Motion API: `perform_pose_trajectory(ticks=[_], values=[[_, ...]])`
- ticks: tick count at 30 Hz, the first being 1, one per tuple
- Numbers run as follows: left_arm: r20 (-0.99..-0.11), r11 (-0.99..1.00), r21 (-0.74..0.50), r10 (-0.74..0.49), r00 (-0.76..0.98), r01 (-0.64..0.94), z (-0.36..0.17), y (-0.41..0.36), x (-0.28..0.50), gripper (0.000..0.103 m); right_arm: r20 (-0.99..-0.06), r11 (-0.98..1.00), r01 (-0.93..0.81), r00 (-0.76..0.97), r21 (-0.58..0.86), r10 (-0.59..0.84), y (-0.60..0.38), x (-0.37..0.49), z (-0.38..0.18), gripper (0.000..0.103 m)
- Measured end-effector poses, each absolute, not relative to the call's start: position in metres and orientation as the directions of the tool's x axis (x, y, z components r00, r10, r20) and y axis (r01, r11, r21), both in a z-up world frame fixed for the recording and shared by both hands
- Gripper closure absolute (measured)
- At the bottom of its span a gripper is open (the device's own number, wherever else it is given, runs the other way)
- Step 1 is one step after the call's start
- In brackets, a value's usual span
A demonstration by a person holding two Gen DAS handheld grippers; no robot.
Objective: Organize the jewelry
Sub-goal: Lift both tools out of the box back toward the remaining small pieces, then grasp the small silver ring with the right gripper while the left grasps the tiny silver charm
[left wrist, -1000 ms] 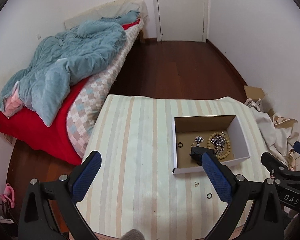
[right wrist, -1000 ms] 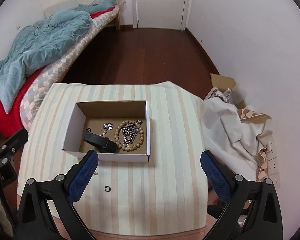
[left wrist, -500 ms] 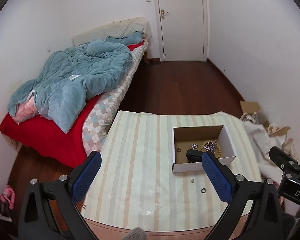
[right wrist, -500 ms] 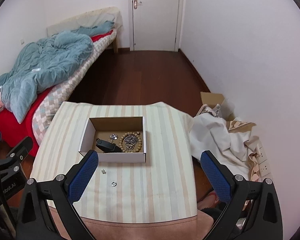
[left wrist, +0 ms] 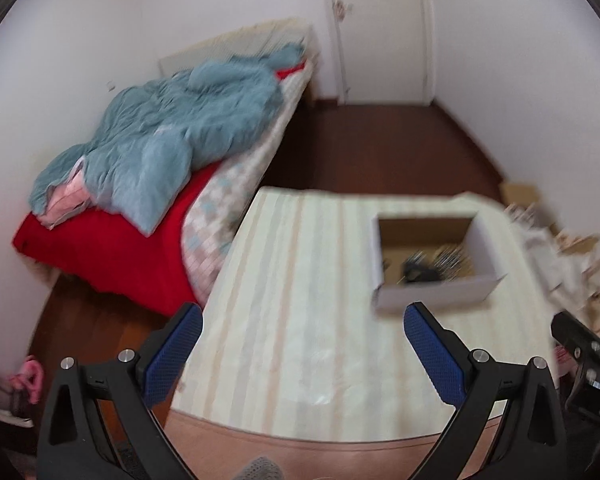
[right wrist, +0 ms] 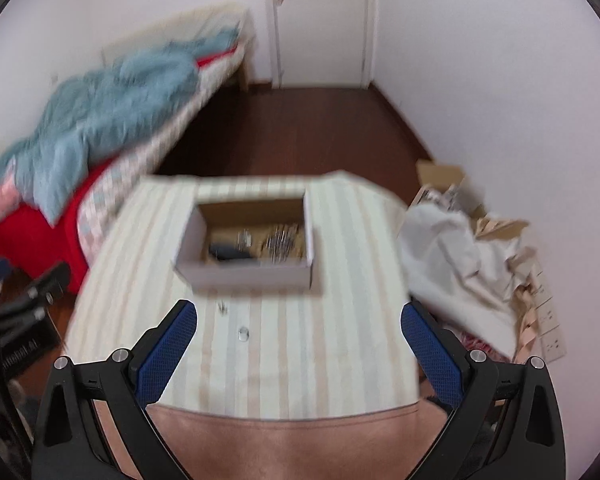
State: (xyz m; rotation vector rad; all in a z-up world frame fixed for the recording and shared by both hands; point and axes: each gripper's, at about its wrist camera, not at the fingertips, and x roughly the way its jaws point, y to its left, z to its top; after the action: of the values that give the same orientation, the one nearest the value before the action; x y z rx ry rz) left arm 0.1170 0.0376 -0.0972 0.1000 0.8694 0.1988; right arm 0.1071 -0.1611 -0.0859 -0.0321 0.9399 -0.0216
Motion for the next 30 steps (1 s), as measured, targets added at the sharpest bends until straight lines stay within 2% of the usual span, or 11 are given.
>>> perform_pose_trajectory(ticks=[2, 4, 5, 9, 15, 16, 19, 20, 25, 30], values=[[-0.780, 0.964, 0.221, 0.266, 0.567, -0.148, -0.127, 0.043, 0.124, 0.000, -0.835, 0.999, -0.007, 0.549, -0.045, -0.034, -0.155, 0.114, -0.118, 0.002], [-0.800, 0.950, 0.274, 0.312, 0.513, -0.152, -0.156, 0.050, 0.130, 0.000, -0.867, 0.999, -0.028, 0.498, -0.022, -0.005, -0.149, 0.123, -0.155, 0.017], [-0.810, 0.946, 0.289, 0.325, 0.489, -0.149, -0.168, 0.053, 0.133, 0.000, -0.879, 0.999, -0.034, 0.477, -0.006, 0.011, -0.146, 0.128, -0.169, 0.031], [-0.825, 0.921, 0.362, 0.388, 0.411, -0.144, -0.210, 0.067, 0.142, 0.000, -0.903, 0.997, -0.068, 0.425, 0.045, 0.070, -0.134, 0.143, -0.218, 0.046], [-0.843, 0.912, 0.386, 0.411, 0.347, -0.142, -0.241, 0.087, 0.147, 0.000, -0.910, 0.993, -0.102, 0.404, 0.060, 0.097, -0.117, 0.158, -0.255, 0.047], [-0.844, 0.912, 0.385, 0.411, 0.344, -0.142, -0.242, 0.087, 0.148, 0.000, -0.912, 0.992, -0.112, 0.399, 0.054, 0.094, -0.114, 0.159, -0.260, 0.050], [-0.852, 0.915, 0.378, 0.403, 0.333, -0.140, -0.248, 0.089, 0.151, 0.000, -0.896, 0.988, -0.153, 0.440, -0.011, 0.058, -0.105, 0.159, -0.261, 0.076], [-0.856, 0.919, 0.371, 0.395, 0.333, -0.136, -0.249, 0.088, 0.153, 0.000, -0.893, 0.987, -0.158, 0.447, -0.023, 0.051, -0.103, 0.160, -0.262, 0.090], [-0.879, 0.948, 0.300, 0.316, 0.356, -0.102, -0.246, 0.068, 0.162, 0.000, -0.885, 0.994, -0.113, 0.463, -0.001, 0.052, -0.127, 0.161, -0.253, 0.090], [-0.918, 0.994, 0.112, 0.107, 0.381, -0.009, -0.241, 0.019, 0.180, 0.001, -0.882, 0.999, 0.015, 0.470, 0.042, 0.030, -0.185, 0.155, -0.243, 0.090]])
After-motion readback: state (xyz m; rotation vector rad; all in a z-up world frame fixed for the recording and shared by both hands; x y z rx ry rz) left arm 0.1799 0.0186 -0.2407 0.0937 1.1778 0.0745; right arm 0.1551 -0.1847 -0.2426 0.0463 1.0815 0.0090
